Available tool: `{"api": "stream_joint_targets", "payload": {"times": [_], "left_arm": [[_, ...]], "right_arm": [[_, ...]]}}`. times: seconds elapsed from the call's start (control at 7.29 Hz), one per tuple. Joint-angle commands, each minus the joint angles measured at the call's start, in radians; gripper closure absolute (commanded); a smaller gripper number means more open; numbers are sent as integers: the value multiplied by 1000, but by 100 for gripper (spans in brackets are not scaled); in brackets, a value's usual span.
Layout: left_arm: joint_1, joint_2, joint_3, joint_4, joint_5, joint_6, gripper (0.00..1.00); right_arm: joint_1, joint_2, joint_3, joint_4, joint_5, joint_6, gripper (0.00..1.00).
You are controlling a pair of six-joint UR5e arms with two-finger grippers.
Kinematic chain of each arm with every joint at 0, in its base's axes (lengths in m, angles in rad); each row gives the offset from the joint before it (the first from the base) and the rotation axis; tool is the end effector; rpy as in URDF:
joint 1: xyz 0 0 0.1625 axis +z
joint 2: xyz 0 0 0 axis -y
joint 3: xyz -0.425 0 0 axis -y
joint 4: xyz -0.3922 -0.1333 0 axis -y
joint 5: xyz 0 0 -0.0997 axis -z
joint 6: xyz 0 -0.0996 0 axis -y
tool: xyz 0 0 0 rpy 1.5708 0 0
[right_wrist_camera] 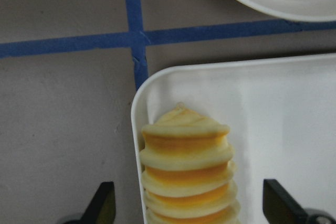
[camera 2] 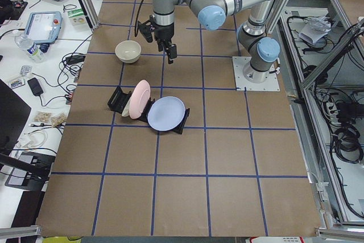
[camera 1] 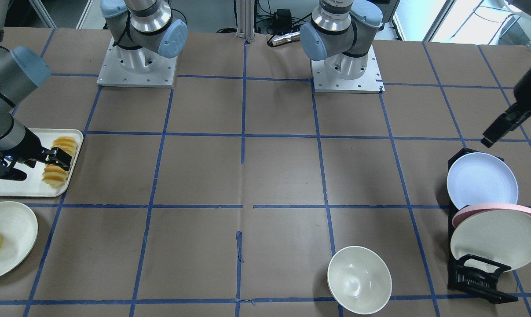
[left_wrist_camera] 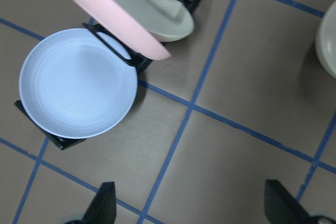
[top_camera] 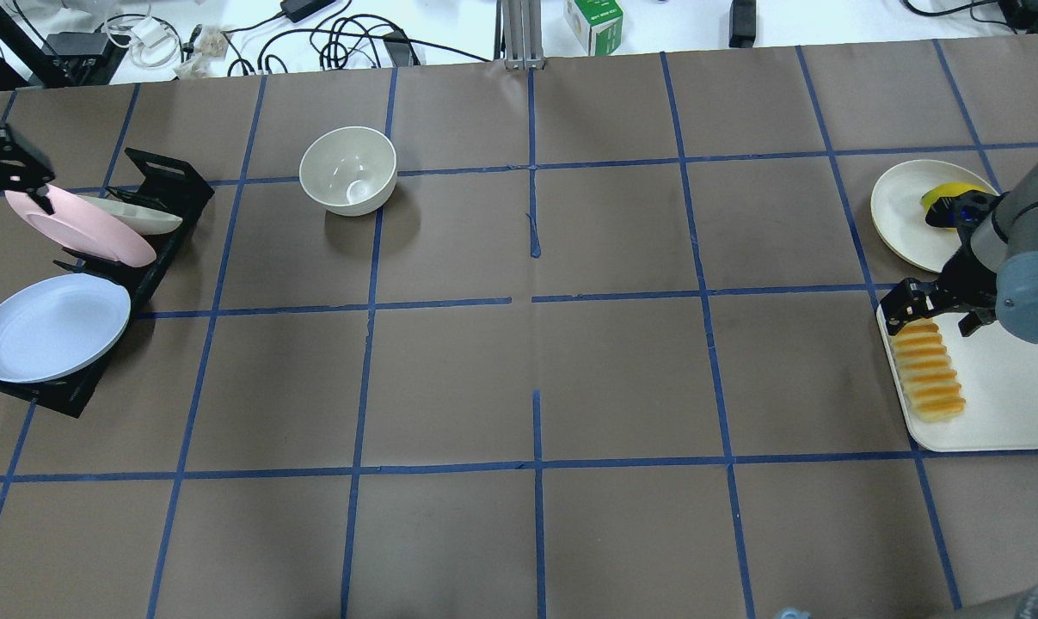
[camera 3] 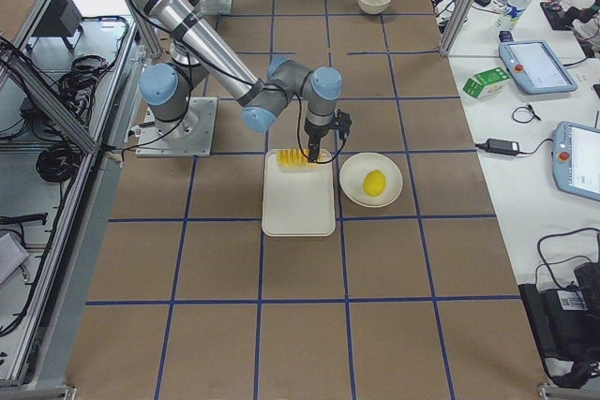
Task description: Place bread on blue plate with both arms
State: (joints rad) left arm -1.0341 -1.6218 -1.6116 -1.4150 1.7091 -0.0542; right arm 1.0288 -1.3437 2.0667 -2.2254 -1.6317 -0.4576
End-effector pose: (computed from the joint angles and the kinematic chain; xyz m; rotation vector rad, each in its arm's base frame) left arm 0.1621 -0.5063 0.4589 -0.8775 2.8602 -0.0435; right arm -0.1399 -0.4789 0.2111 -0.1283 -3.1152 -0.1391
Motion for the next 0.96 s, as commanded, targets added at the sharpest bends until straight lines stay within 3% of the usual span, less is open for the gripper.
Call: {"api": "stream_joint_targets", "payload": {"times": [0.0, 0.27, 0.55, 0.82], "left_arm": [[199, -42, -20, 13, -3, 36, 0], [326, -91, -66, 176, 17, 86, 0], [374, -162, -88, 299, 10, 137, 0], [413, -210, -88, 304, 15, 129, 0]], "right_arm": [[-59, 6, 24, -6, 13, -33, 3], [-59, 8, 33, -2, 15, -35, 15], [-59, 8, 38, 13, 41, -33, 26], [-59, 6, 38, 15, 52, -36, 58]]}}
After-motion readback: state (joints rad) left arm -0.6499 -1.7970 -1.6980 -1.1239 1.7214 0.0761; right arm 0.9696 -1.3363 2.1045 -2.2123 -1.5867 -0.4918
